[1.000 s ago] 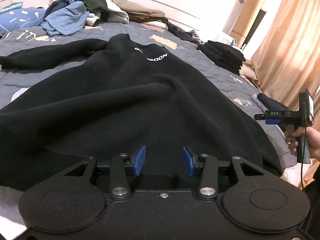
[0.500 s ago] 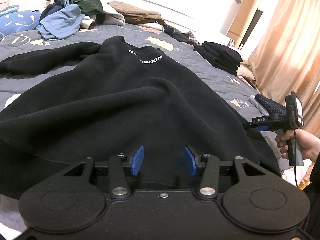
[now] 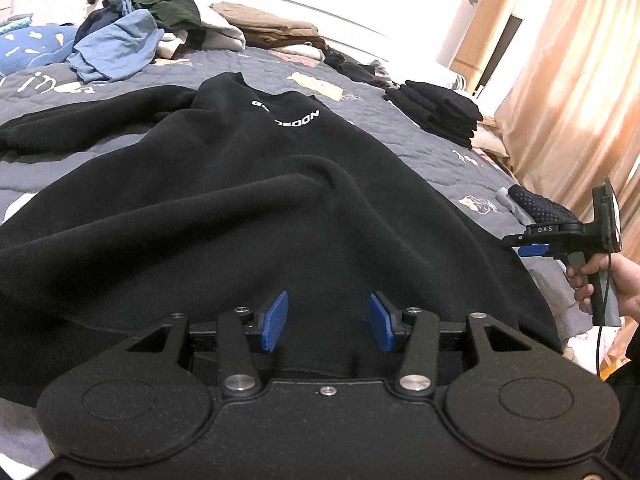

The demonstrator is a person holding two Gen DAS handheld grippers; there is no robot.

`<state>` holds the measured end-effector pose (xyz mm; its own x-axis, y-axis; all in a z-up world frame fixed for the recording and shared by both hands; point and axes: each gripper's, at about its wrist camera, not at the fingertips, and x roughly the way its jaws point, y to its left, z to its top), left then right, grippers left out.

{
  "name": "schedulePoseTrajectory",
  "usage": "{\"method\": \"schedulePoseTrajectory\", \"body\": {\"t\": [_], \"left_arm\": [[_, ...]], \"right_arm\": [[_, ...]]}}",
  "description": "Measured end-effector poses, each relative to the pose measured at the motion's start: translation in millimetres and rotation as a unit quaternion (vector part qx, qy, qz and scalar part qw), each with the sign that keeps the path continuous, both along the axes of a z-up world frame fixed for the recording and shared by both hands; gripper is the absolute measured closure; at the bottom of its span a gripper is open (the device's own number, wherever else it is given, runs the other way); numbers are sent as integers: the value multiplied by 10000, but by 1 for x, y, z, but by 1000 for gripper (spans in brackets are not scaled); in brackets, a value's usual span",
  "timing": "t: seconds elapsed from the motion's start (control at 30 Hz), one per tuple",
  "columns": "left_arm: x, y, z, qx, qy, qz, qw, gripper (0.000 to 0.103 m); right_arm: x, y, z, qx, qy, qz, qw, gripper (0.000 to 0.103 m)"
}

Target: Fold clothes

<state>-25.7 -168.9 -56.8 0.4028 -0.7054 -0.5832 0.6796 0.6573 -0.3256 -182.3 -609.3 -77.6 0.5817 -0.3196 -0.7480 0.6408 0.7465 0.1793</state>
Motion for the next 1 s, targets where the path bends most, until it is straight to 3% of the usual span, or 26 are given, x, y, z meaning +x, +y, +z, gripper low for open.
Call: {"method": "schedulePoseTrajectory", "body": {"t": [0.17,0.43,0.47,0.57,0.6,0.83,1.0], "left_arm": [[-2,-7,1,8,-31,-92,10000,57],[-4,-15,0,7,-19,-174,9998,57],[-5,-16,0,18,-17,-195,9998,57],[-6,-18,-1,47,-28,-231,9997,57],[-6,-18,-2,52,-29,-239,9997,57],[-6,-20,-3,67,-29,-213,9997,57],[-6,-23,-2,90,-80,-256,9996,57]], "right_arm": [[0,-2,-11,205,174,91,9996,41],[7,10,-19,706,19,406,9967,42],[8,11,-19,716,2,393,9967,48],[8,9,-17,943,-239,286,9948,90],[7,7,-16,1093,-373,247,9930,93],[0,8,19,779,-1217,-54,9895,96],[-7,-12,41,516,-1646,-634,9830,96]]}}
